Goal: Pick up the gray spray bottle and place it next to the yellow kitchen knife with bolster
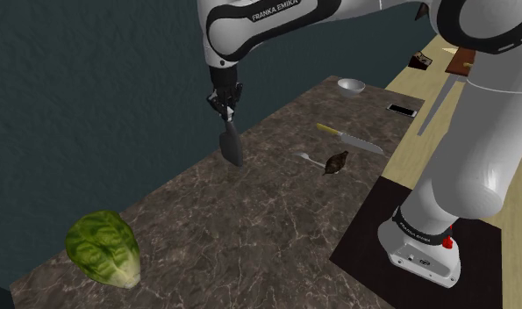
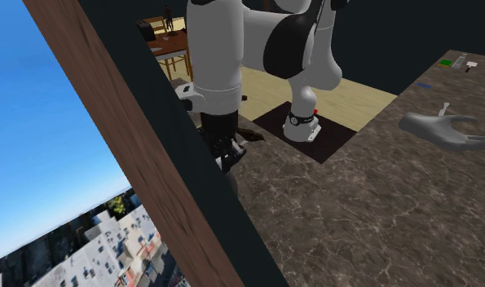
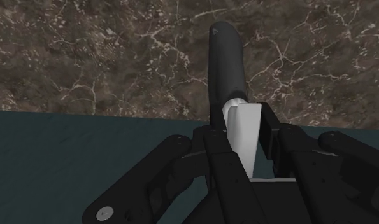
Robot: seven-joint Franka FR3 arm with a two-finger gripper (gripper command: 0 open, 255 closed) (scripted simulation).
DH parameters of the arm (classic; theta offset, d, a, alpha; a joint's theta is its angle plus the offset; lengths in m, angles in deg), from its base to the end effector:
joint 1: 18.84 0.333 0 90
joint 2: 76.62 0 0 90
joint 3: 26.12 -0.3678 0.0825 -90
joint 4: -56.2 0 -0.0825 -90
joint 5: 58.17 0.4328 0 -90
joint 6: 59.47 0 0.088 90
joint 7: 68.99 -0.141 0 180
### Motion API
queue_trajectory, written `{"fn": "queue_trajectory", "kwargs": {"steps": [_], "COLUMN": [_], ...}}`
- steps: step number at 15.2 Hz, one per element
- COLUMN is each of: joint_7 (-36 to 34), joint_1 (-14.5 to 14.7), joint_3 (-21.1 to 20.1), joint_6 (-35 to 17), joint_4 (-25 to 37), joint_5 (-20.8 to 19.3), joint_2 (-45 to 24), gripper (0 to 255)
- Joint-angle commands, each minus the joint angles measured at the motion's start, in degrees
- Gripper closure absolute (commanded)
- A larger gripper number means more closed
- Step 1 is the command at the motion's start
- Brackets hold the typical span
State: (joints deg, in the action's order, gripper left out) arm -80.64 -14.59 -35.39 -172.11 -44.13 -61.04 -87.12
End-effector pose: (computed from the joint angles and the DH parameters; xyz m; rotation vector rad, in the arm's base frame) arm 0.6579 0.1474 0.4662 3.1308 0.0751 0.0581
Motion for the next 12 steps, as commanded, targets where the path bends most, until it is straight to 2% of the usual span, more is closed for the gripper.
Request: {"fn": "queue_trajectory", "kwargs": {"steps": [1, 12], "joint_7": [0.06, 0.31], "joint_1": [0.01, 0.09], "joint_3": [-0.02, -0.1], "joint_6": [1.54, 9.83], "joint_4": [1.36, 9.1], "joint_5": [0.06, 0.25], "joint_2": [0.17, 0.74], "gripper": [255, 255]}}
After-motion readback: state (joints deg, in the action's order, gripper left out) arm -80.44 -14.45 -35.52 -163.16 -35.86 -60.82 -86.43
